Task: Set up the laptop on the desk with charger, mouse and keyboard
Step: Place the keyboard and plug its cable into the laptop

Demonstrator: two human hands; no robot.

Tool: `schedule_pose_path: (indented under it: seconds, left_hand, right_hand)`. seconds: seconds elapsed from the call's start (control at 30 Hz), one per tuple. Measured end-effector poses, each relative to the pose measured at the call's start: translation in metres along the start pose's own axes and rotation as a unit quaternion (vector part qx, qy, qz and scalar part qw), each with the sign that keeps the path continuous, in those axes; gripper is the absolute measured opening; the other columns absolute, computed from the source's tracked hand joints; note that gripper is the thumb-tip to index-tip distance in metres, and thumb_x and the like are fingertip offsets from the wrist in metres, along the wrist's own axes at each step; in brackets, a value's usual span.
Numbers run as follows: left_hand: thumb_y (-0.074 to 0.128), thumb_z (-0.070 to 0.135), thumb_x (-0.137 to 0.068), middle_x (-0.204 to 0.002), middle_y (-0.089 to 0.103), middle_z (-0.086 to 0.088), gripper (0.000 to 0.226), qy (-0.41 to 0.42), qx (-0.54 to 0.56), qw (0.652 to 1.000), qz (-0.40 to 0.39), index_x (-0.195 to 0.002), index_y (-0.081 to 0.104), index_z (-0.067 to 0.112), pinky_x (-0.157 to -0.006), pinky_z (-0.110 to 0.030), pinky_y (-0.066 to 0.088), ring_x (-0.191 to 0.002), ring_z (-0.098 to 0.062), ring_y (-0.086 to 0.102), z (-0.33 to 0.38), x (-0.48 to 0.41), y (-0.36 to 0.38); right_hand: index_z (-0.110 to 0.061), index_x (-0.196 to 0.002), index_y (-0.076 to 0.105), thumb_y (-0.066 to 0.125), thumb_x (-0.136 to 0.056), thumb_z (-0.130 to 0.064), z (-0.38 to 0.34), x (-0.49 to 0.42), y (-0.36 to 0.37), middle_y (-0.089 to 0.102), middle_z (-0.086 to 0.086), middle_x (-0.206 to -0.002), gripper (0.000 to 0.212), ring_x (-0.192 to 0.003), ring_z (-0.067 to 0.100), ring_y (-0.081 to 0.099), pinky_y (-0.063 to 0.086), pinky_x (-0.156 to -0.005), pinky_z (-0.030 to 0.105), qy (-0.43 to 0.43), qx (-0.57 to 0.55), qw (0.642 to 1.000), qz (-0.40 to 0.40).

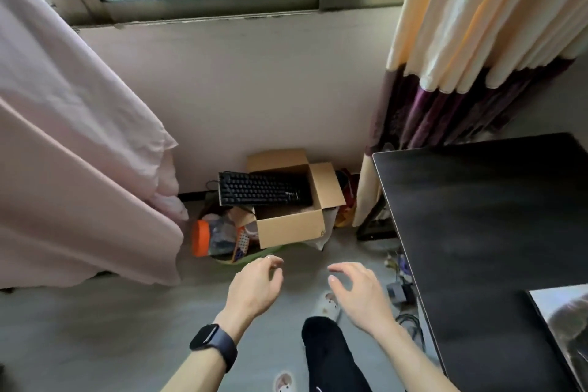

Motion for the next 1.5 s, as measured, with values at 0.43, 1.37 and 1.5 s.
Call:
schedule_pose_path:
  seconds: [0.43, 1.37, 1.5]
  left_hand:
    - [0.049, 0.036, -0.095, -0.122, 0.068, 0.011, 0.032, -0.187, 0.011, 0.982, 0.000, -0.123, 0.062, 0.033, -0.093, -0.033, 0.050, -0.110, -0.015, 0.062, -0.096, -0.142, -0.073]
    - [0.061, 0.067, -0.082, -0.146, 0.048, -0.013, 0.092, -0.095, -0.163, 0.954, -0.234, -0.153, 0.026, 0.021, -0.103, -0.043, 0.046, -0.131, -0.034, 0.048, -0.282, -0.501, -0.010]
    - [0.071, 0.070, -0.072, -0.137, 0.059, -0.008, 0.094, -0.130, -0.120, 0.944, -0.277, -0.148, 0.041, 0.024, -0.097, -0.033, 0.046, -0.125, -0.030, 0.056, -0.293, -0.514, 0.002]
  right_hand:
    - [-0.035, -0.127, 0.060, 0.048, -0.097, -0.040, -0.059, -0.197, 0.060, 0.059, -0.011, -0.132, 0.032, -0.125, 0.013, 0.052, 0.044, -0.102, 0.033, -0.011, 0.026, 0.980, -0.198]
    - [-0.011, -0.120, 0.063, 0.052, -0.101, -0.034, -0.048, -0.410, 0.399, 0.071, 0.003, -0.111, 0.032, -0.104, 0.018, 0.064, 0.049, -0.075, 0.036, 0.562, -0.583, 0.580, -0.088]
    - [-0.008, -0.104, 0.061, 0.049, -0.102, -0.017, -0.049, -0.411, 0.411, 0.069, 0.011, -0.097, 0.015, -0.098, 0.024, 0.068, 0.053, -0.068, 0.031, 0.565, -0.608, 0.558, -0.012]
Point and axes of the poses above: each hand's wrist, its own x-axis away from the middle knuckle, its own y-axis out of the palm, z = x × y, the point moved 9 cm from there along -x, towards the middle knuckle
